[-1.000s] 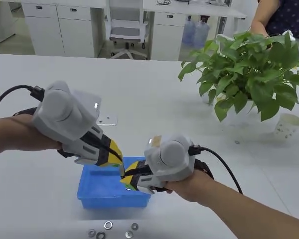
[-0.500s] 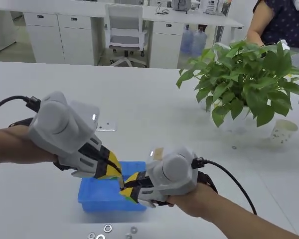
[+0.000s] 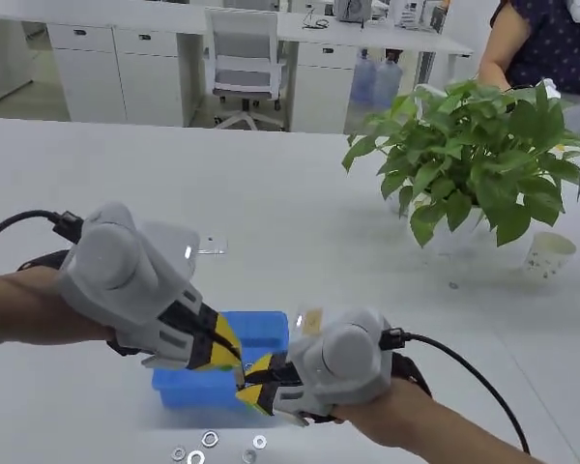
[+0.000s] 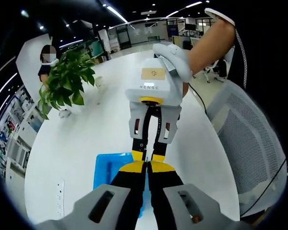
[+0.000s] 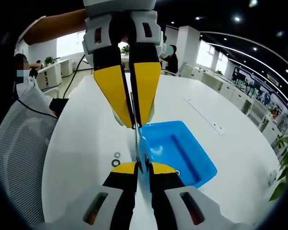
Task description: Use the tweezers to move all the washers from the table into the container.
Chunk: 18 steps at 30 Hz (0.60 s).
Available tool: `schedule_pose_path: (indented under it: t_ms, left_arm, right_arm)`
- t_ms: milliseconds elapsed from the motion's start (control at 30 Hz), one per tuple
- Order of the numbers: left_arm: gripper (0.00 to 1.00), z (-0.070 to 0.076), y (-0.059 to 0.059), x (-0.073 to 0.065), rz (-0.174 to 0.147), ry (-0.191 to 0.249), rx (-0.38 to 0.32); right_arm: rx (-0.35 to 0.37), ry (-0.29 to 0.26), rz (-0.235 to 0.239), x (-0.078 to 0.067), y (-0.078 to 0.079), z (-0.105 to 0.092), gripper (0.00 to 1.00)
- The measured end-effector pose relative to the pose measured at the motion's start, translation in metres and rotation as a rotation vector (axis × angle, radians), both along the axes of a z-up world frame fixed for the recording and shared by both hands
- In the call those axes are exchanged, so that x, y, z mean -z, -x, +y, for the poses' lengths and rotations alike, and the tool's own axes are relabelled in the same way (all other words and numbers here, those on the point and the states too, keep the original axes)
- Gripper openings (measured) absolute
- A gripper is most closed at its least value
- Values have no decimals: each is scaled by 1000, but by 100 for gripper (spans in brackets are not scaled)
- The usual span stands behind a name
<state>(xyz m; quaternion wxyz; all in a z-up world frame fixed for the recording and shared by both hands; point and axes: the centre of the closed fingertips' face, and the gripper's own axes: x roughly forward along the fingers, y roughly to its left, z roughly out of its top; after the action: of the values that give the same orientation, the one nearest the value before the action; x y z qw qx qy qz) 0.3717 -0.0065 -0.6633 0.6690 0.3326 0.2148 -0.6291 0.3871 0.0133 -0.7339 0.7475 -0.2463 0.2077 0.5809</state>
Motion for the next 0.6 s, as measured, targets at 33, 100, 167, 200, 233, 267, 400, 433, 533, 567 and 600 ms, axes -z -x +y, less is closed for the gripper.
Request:
schedule_pose_path:
  t_ms: [33,100,167,200,233,267,400,433,533,567,600]
  left_arm:
    - [6,-1,1,2,3,-1,0]
    - [6,-2,4,3,5,-2,2]
    - [6,-3,7,7,11,-3,6]
    - [6,-3,8,8,16,-4,6]
    - [6,-4,9,10,20,-4,6]
    - [6,-4,10,12,23,-5,8]
    - [6,-5,11,17,30,-9,14]
    - [6,-5,11,18,32,-10,15]
    - [6,-5,12,20,37,-11,19]
    - [6,-6,12,21,39,-11,20]
    - [6,-6,13,22,41,-11,20]
  right_arm:
    - [1,0,0,1,1,0,11]
    - [5,-3,5,4,4,-1,11]
    - [7,-5,11,8,7,-2,11]
    - [6,-4,13,9,9,-3,11]
    - [6,-3,15,10,10,-3,11]
    - [8,-2,18,12,11,-4,11]
    - [12,-5,29,17,14,-5,11]
    - [12,-5,29,17,15,-5,11]
    - [14,-6,33,20,17,-6,11]
    - [15,-5,33,21,18,-6,11]
    - [15,-5,35,22,18,-6,11]
